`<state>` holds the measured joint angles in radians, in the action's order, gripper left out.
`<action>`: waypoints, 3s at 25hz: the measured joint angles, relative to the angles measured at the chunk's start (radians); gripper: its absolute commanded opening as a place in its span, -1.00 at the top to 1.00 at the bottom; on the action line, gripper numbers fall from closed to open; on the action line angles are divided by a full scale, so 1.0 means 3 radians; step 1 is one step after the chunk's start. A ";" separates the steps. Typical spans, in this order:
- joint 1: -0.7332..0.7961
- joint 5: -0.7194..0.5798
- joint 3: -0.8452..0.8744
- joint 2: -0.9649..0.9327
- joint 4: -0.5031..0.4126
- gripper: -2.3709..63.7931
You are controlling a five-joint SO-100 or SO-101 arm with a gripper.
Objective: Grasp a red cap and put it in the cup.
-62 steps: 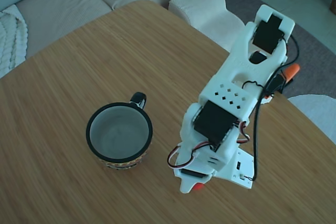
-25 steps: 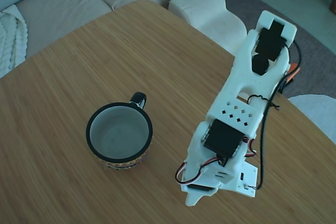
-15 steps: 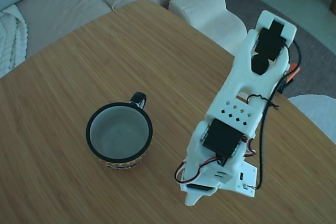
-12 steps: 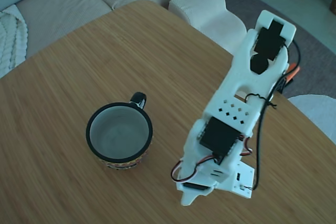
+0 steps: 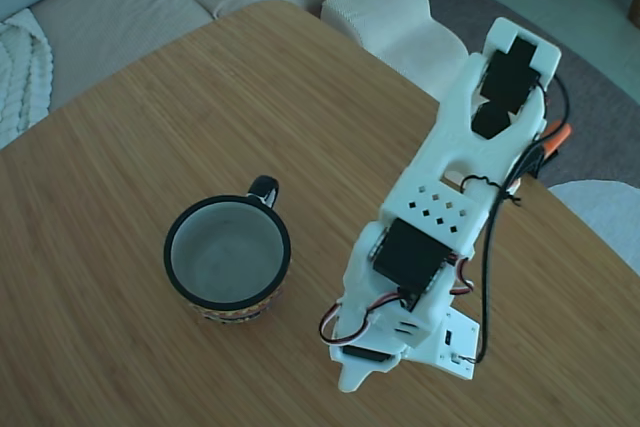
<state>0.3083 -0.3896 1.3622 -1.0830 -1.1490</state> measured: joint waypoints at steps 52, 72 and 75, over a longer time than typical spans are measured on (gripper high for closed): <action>0.0143 0.0000 0.0542 -0.0199 0.0210 0.53; -0.0598 0.0000 -0.0164 -0.1698 -0.0849 0.53; -0.0752 0.0000 -0.0205 -0.1979 -0.0869 0.53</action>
<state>0.0828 -0.3896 1.3008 -1.6766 -1.4097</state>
